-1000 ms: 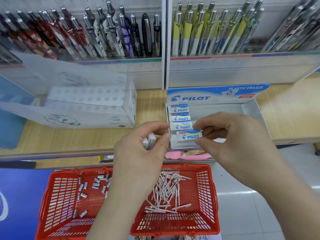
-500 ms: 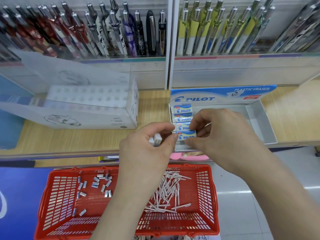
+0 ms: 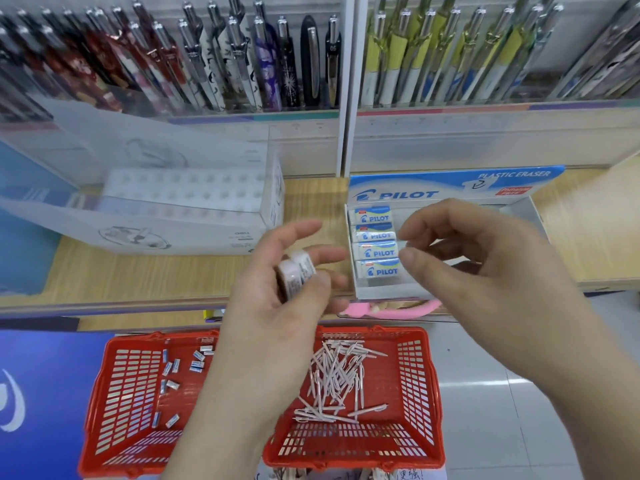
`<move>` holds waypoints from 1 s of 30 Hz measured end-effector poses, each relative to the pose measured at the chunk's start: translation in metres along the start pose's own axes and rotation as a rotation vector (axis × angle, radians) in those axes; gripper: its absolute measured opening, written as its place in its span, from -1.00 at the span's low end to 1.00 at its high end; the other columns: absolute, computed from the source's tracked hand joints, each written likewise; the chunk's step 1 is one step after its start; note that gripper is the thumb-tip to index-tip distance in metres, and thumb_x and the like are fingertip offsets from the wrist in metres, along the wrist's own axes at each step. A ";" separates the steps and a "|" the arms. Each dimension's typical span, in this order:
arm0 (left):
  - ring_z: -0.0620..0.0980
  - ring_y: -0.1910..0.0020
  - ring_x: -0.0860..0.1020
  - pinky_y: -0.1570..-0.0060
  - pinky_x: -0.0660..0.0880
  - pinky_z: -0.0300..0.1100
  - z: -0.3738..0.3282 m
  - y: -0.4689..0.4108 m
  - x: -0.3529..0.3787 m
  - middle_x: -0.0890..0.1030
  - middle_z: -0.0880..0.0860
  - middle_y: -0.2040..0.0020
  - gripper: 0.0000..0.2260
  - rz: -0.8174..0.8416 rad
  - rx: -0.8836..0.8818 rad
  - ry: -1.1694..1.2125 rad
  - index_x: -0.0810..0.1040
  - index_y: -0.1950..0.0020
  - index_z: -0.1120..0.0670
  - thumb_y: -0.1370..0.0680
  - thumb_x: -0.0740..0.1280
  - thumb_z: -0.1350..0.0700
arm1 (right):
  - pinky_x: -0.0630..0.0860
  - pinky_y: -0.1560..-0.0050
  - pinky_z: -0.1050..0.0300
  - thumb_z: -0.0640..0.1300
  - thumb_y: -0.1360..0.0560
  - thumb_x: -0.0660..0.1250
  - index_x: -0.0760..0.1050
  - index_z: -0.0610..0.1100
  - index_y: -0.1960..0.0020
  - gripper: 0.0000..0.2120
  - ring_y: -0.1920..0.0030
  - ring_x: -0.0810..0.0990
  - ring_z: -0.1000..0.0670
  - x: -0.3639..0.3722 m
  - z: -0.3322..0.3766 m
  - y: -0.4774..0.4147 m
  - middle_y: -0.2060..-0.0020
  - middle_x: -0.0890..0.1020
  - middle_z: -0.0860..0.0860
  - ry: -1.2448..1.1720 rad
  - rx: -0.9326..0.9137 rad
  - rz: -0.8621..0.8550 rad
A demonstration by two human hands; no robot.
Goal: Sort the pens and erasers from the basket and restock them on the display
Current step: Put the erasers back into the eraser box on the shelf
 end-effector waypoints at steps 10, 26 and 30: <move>0.15 0.17 0.68 0.36 0.56 -0.21 -0.007 0.019 0.015 0.69 0.19 0.19 -0.79 0.065 -0.109 0.316 0.68 0.13 0.12 -0.33 0.38 0.05 | 0.33 0.12 0.44 0.06 -0.33 0.45 0.58 0.21 -0.12 -0.65 0.11 0.47 0.18 0.020 0.038 0.036 0.14 0.47 0.16 0.107 -0.322 0.035; -0.14 0.42 0.54 0.43 0.43 -0.36 -0.008 0.031 0.029 0.67 -0.05 0.23 -0.72 0.266 -0.040 -0.076 0.58 -0.12 -0.15 -0.42 0.39 0.03 | 0.50 0.39 0.27 -0.30 -0.32 0.50 0.58 -0.14 0.21 -0.87 0.43 0.60 0.02 0.002 0.004 0.032 0.37 0.63 -0.07 -0.551 0.067 0.043; -0.24 0.62 0.28 0.60 0.21 -0.46 -0.005 0.027 0.024 0.58 -0.05 0.39 -0.80 0.121 -0.048 -0.018 0.66 0.13 0.00 -0.29 0.56 0.08 | 0.59 0.33 0.16 -0.18 -0.24 0.44 0.67 -0.09 0.10 -0.77 0.36 0.66 -0.07 -0.001 0.000 0.036 0.27 0.65 -0.15 -0.609 0.120 0.080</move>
Point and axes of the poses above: each hand's wrist, its own y-axis away from the middle knuckle, its own x-axis out of the palm, z = x × y, the point moved 7 cm from there along -y, towards the middle knuckle
